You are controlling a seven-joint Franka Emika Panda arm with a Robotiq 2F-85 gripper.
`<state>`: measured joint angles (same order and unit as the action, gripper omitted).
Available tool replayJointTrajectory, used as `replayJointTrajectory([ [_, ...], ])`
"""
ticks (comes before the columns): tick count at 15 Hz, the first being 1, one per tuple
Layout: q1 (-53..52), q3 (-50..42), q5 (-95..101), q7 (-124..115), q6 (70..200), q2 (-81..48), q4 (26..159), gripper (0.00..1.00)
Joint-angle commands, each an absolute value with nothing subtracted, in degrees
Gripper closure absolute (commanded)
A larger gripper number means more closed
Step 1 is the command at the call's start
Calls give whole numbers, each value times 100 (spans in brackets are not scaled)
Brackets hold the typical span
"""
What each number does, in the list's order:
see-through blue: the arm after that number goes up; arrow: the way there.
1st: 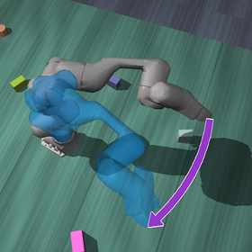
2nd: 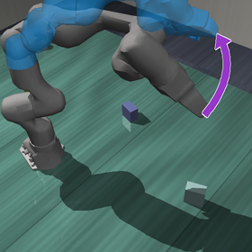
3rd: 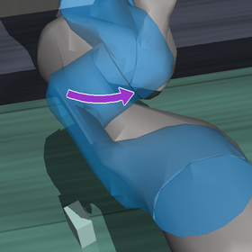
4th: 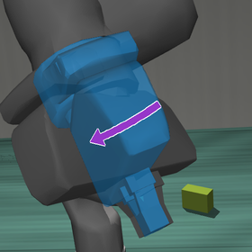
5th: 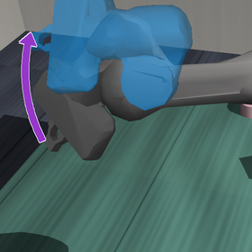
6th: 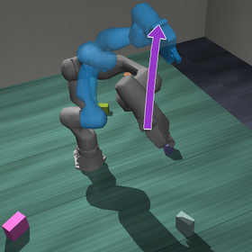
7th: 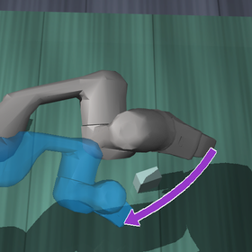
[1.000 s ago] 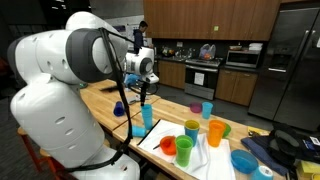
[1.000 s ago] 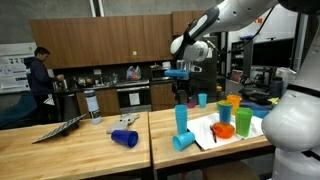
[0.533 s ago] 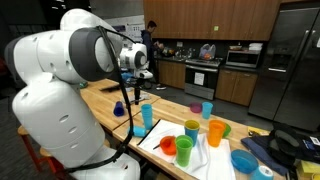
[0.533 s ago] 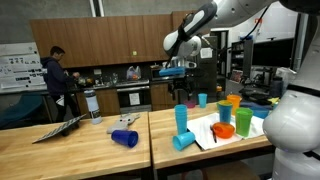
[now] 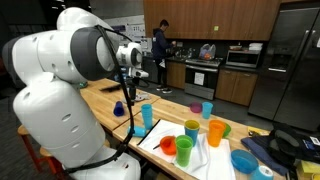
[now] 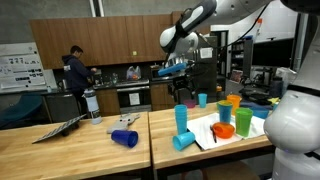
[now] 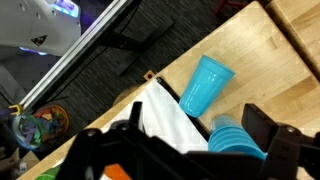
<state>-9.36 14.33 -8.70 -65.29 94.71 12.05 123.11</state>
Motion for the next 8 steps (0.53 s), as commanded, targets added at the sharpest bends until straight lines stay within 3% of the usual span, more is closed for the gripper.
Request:
replayJointTrajectory([
  [1, -1115, 1652, -496, -6218, 9335, 929, 12088, 0],
  [8, -1604, 2040, 213, -5408, 9467, 49, 11729, 0],
])
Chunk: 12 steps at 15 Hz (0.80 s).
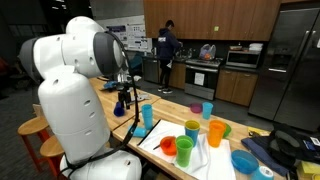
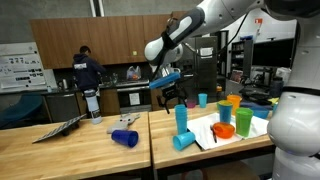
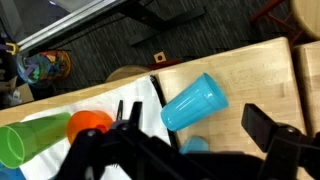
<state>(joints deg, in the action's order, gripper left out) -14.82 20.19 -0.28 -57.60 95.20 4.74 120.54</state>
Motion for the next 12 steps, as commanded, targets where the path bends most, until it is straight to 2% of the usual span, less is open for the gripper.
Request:
replayJointTrajectory([
  [1, -1644, 2039, 306, -5385, 9431, -63, 11652, 0],
  [12, -1953, 1876, 880, -5521, 9385, -1066, 11136, 0],
])
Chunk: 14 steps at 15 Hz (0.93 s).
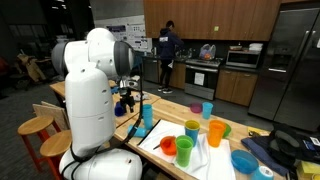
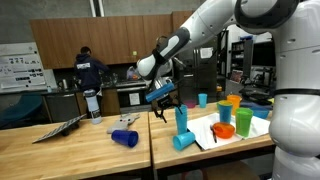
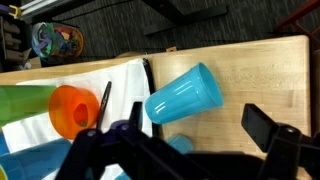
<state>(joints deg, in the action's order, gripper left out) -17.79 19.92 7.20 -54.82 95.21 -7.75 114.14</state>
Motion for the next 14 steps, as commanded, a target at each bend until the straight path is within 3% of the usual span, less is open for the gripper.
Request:
replayJointTrajectory([
  [1, -1993, 1858, 939, -5547, 9382, -1134, 11120, 0],
  [11, -2406, 1726, 1963, -5397, 8491, -1551, 10703, 0],
  [14, -2389, 1703, 1802, -5528, 8746, -1500, 10855, 0],
])
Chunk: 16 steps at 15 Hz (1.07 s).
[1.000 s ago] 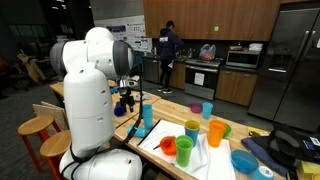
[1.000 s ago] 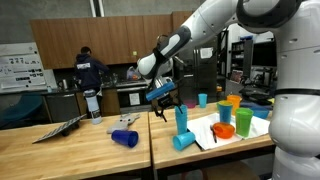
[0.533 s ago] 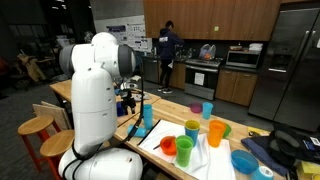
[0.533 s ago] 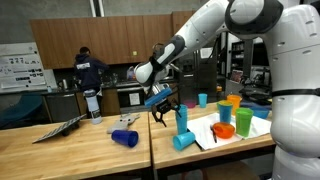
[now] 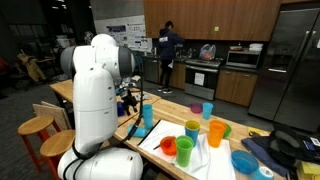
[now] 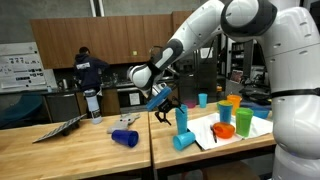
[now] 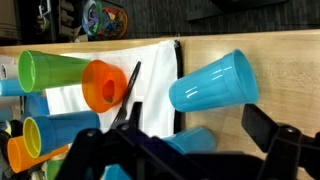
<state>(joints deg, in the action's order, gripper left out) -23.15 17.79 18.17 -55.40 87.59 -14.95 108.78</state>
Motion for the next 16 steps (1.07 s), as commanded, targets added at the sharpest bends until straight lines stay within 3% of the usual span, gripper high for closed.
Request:
replayJointTrajectory([
  [1, -2392, 1702, 1802, -5528, 8746, -1504, 10856, 0],
  [16, -2416, 1620, 2016, -5278, 8463, -1502, 11005, 0],
])
